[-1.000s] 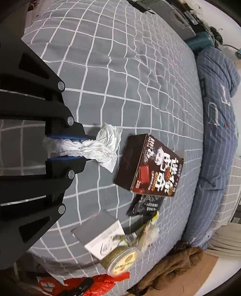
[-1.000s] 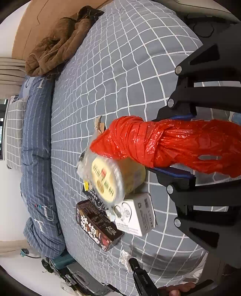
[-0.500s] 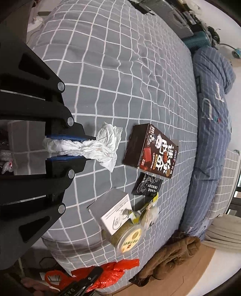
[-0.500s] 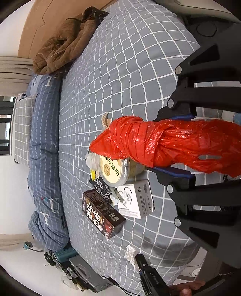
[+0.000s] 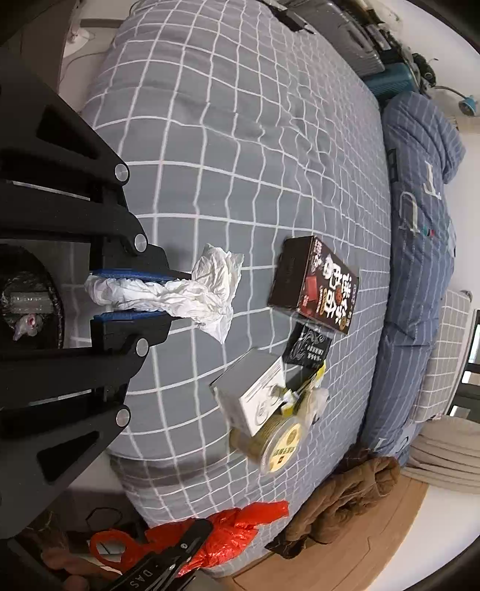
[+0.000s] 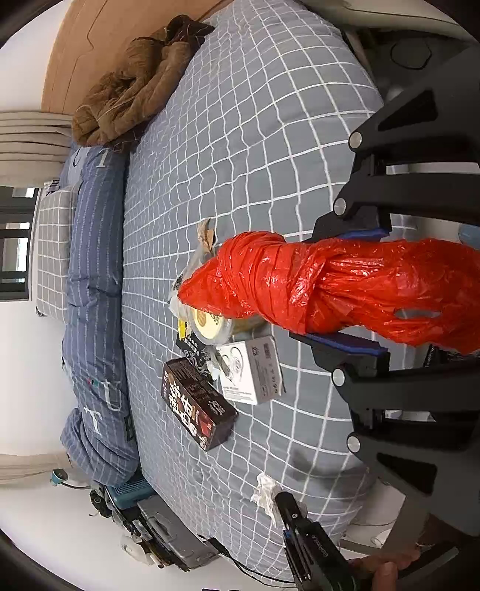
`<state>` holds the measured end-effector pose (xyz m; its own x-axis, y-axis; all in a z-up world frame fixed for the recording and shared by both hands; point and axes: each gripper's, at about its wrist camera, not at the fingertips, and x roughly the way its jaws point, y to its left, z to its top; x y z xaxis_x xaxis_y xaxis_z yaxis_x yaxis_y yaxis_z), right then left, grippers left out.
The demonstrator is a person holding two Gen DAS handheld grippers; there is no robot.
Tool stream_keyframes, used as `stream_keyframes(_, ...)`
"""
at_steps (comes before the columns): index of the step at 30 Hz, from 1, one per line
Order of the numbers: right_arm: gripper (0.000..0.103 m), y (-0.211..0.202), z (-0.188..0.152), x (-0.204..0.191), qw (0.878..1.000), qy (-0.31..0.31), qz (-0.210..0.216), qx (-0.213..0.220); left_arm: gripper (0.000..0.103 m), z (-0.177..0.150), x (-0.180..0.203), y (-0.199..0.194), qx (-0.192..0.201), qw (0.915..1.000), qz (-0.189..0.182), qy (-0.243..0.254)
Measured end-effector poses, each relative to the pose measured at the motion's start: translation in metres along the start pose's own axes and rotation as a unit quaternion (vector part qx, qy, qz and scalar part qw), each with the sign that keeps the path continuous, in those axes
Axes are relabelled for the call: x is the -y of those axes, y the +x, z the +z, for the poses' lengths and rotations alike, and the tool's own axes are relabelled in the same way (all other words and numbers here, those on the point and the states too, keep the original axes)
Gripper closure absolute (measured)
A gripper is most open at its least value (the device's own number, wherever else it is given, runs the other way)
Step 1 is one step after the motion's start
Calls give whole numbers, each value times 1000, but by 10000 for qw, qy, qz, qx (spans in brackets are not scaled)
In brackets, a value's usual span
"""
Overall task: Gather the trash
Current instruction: 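Carry the tissue and red bag with both tools over the black bin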
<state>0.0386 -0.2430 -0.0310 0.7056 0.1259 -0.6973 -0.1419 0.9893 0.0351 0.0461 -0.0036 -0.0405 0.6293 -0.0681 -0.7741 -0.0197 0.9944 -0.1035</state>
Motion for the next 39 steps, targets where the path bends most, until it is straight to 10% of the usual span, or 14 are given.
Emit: stream_keyframes(39, 66, -60, -84, -72, 9969, -497, 539, -284, 91, -106, 17, -57, -246, 9996, -141, -48)
